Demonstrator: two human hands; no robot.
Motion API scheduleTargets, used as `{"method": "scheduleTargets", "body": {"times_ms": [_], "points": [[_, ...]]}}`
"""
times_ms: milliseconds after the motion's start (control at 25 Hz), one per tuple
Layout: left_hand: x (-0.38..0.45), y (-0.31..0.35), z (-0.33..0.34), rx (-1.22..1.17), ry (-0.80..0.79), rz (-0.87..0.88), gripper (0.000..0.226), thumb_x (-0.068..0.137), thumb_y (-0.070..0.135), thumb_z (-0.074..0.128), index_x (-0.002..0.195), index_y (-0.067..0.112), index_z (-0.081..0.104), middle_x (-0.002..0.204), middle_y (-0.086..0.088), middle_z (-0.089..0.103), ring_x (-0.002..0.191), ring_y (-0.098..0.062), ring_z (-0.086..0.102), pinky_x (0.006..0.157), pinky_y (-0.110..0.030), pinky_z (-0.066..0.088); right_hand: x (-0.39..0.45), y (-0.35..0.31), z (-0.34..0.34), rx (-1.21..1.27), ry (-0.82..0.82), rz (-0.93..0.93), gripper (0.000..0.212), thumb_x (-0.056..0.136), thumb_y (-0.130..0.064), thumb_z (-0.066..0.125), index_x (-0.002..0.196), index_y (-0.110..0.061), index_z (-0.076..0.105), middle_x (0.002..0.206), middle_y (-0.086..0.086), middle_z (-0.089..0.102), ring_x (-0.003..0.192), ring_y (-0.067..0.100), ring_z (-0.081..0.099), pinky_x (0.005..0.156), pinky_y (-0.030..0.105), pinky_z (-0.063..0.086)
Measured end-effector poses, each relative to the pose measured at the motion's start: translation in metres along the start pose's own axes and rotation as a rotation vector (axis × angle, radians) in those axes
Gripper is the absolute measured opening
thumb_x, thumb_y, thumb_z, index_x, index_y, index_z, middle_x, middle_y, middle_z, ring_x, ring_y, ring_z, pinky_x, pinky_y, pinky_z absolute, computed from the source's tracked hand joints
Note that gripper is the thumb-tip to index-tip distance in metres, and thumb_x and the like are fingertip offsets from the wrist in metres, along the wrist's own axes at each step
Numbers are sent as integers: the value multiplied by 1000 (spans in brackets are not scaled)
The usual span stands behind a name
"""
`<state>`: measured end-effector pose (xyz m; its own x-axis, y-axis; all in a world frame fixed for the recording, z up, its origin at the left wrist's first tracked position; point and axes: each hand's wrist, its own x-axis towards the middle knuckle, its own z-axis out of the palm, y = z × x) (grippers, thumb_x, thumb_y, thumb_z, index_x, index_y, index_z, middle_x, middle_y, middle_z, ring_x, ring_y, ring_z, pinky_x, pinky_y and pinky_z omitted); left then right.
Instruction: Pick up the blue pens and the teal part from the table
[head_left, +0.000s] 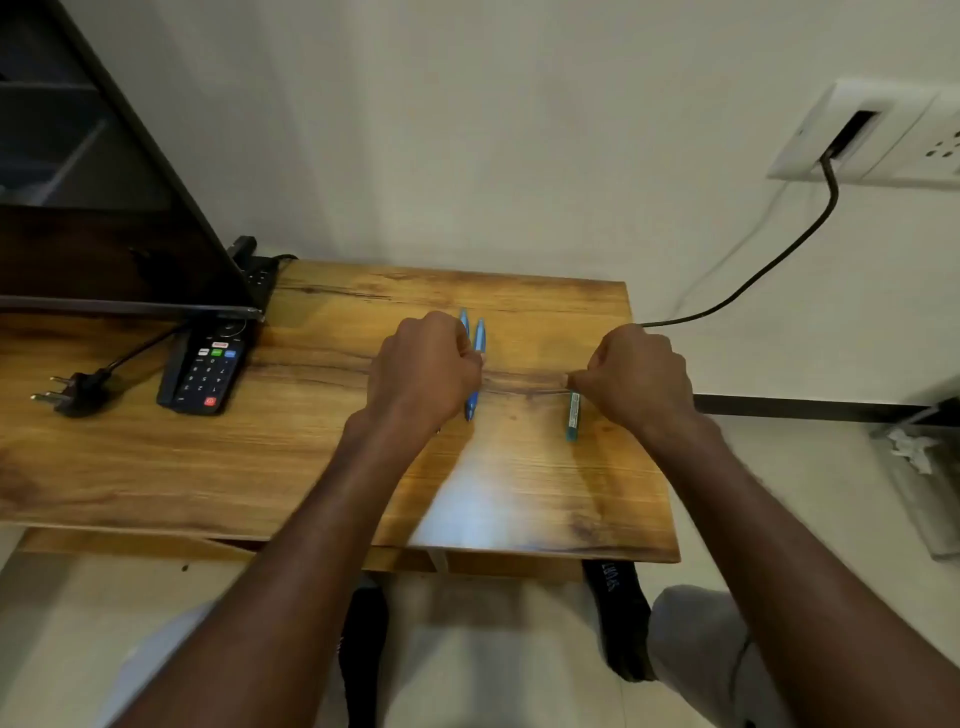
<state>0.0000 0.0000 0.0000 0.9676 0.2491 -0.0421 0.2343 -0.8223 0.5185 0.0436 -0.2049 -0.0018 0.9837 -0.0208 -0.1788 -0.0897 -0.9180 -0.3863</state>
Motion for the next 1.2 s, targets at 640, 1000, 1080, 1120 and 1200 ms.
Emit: {"method": "scheduleTargets", "body": {"times_ms": [640,1000,1080,1120,1200], "points": [[5,-30,-5,174,-101,-191,21,93,38,76,93,18,71,84,-3,68,79,-23,66,63,-34,52,-12,-24,5,58,55,-142,18,94,-28,76,110,-23,69,101,-4,68,89,19,61,70,33,47],[0,-28,-5,169,-244,-250,48,75,51,91,89,16,61,85,-3,65,82,-22,64,61,-33,43,-34,-84,32,180,-92,-280,34,93,-8,65,121,-24,75,112,2,76,101,26,71,84,42,59],[1,-30,-6,144,-265,-254,42,77,43,90,92,14,64,88,-5,69,82,-24,68,60,-33,47,-33,-89,35,207,-98,-262,31,91,-8,66,117,-24,75,110,3,77,101,27,71,85,44,60],[2,-31,-7,129,-278,-258,38,79,40,90,91,13,66,85,-6,70,78,-23,69,58,-33,48,-32,-89,36,224,-95,-251,30,90,-8,66,114,-25,76,108,2,77,100,27,71,84,45,60],[3,-31,-9,82,-295,-278,31,82,33,88,89,11,68,77,-7,72,64,-21,71,54,-32,55,-30,-89,38,245,-91,-242,30,89,-8,64,109,-26,76,104,1,77,97,27,71,81,44,61]]}}
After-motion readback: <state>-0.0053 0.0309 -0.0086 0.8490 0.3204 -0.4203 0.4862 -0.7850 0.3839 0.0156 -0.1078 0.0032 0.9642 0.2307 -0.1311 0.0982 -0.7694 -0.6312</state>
